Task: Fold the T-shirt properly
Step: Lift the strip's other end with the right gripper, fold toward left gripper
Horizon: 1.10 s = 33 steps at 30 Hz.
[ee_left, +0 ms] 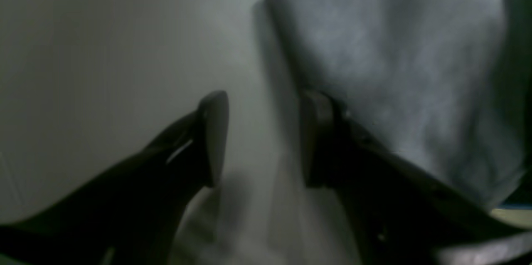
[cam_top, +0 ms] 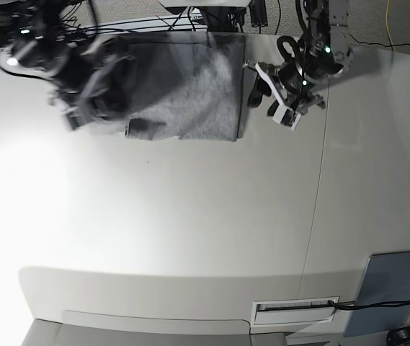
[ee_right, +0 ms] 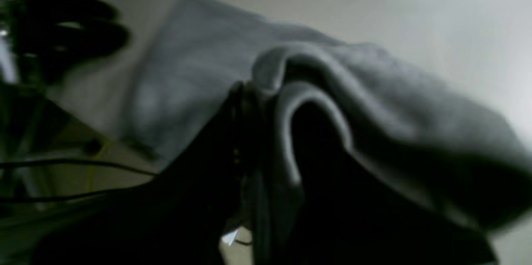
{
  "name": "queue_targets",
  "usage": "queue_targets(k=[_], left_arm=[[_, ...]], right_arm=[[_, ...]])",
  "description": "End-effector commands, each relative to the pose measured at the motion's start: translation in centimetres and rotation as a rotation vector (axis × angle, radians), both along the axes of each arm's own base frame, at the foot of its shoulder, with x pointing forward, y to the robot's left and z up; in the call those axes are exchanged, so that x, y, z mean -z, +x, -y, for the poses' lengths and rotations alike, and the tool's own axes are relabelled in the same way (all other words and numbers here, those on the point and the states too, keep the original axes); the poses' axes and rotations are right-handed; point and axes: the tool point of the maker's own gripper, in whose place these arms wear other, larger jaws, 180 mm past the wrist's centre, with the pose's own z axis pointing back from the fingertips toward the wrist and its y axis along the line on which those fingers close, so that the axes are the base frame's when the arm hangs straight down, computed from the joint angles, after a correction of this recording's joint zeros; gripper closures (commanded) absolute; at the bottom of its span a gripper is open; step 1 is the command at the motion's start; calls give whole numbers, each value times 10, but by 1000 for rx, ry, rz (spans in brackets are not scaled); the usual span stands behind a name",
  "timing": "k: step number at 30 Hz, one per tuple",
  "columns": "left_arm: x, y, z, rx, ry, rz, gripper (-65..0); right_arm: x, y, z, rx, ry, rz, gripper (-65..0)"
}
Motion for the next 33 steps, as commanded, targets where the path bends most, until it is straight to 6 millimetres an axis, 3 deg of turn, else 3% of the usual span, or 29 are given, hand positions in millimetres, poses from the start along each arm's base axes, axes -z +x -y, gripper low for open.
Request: queue_targets(k=[1,7,13,16,27,33], left_arm=[[-7,3,1,-5,-13,37,-287],[4,-20,1,-6,-14,-14,-287],[15,-33,1,-16,-30,-41,-287],[23,-37,1,-21,-35,-61,-287],[20,-33,2,-28,-48,-35,-287],[20,-32,2,-27,-48,-34,-287]], right_arm=[[-7,4,-13,-16,17,40,0],[-9,7,-77,-102,51,90,0],[-13,1,-121,-148,99,110,0],[-6,-5,-134,-178,111,89,0],[16,-18,-166,-249,168,25,0],[7,-23,-184,-414,204,107,0]])
